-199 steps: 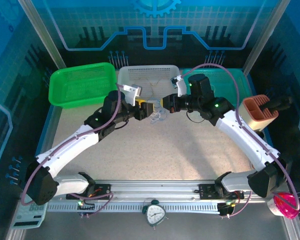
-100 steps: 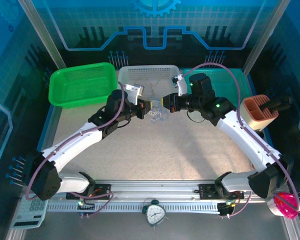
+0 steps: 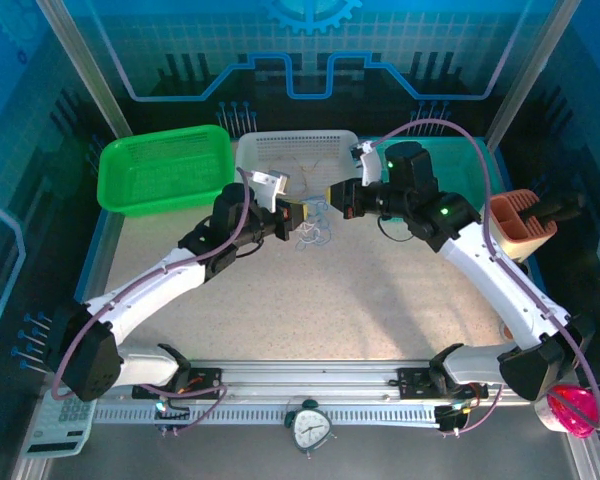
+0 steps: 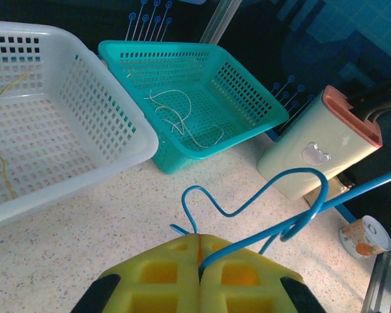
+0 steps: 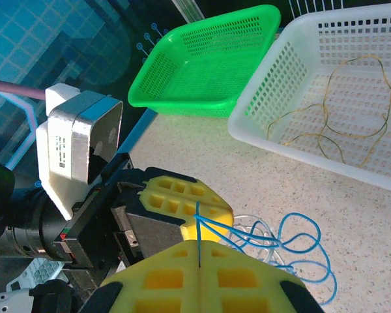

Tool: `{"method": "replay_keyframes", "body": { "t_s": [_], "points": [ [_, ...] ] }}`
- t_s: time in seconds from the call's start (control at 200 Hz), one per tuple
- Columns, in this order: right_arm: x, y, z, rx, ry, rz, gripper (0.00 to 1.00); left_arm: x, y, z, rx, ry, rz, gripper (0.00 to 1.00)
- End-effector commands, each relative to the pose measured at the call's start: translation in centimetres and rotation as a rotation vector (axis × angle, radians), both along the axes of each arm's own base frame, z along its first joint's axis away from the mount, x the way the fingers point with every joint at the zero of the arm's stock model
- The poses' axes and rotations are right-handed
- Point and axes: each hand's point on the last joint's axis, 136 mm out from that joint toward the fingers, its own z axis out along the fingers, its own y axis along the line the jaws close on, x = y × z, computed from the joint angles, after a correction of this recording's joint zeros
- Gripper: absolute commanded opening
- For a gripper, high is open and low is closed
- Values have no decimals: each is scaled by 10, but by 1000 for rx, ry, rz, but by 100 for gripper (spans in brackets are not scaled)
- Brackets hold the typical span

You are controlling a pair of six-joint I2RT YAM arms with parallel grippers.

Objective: Untangle the cables

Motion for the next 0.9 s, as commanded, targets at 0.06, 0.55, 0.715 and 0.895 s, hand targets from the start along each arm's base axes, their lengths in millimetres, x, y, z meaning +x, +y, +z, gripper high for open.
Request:
{"method": "replay_keyframes", "body": {
  "t_s": [0.06,0.55,0.715,0.895],
  "points": [
    [0,-19,45,56,-115,-58,0,6,25,-26,46,75,92,0],
    [4,-19,56,90,-124,-53,0,-1,38,-25,43,75,128,73],
    [4,-17,57,100,-123,-47,0,-7,38,-12,10,53,113,78],
    [3,-14,58,107,-119,-37,0,-15,30,4,-33,30,52,78]
  ]
}}
